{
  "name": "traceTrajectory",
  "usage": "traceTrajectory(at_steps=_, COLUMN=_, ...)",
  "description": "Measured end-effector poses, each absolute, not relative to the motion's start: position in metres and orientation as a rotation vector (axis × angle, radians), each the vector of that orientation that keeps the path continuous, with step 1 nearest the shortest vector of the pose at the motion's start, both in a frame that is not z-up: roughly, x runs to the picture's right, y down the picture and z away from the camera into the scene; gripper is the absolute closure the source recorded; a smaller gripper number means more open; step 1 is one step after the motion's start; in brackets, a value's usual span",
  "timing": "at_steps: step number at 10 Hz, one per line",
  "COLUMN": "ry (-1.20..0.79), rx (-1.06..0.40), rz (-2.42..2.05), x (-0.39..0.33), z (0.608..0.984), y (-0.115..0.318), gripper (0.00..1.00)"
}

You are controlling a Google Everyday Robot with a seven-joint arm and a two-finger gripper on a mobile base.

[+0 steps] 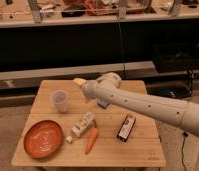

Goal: Place the ceramic cup in the ceramic bowl

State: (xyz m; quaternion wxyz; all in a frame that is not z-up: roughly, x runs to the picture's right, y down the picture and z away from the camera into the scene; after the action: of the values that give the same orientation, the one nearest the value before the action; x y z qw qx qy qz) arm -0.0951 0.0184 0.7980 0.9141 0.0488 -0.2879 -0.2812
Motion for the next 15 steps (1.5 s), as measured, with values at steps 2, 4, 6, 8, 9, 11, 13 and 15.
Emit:
traceTrajectory(at_steps=2, ry=-0.617, rx=0.102, rz=-0.599, x=-0.101, z=0.799, y=0.019, gripper=0.20)
traceTrajectory(at_steps=4, ry=-0.635, rx=0.103, rz=-0.611, x=-0.104, z=0.801, y=0.019, gripper=0.20)
traceTrajectory(at_steps=6, ry=-0.657, rx=0.104, rz=-0.636, x=-0.104, z=0.803, y=0.017, gripper=0.20)
traceTrajectory(at_steps=8, ry=-0.679, rx=0.103, rz=-0.653, x=-0.110, z=0.805, y=0.018, gripper=0.20)
traceTrajectory(at_steps=9, ry=-0.689, rx=0.102, rz=-0.659, x=-0.112, z=0.806, y=0.018, gripper=0.20)
traceTrajectory(at_steps=11, ry=-0.711, rx=0.100, rz=-0.670, x=-0.113, z=0.809, y=0.016, gripper=0.20)
traceTrajectory(at_steps=13, ry=-0.733, rx=0.097, rz=-0.689, x=-0.126, z=0.811, y=0.015, gripper=0.20)
traceTrajectory(at_steps=15, ry=-0.745, rx=0.089, rz=-0.716, x=-0.131, z=0.812, y=0.017, gripper=0.20)
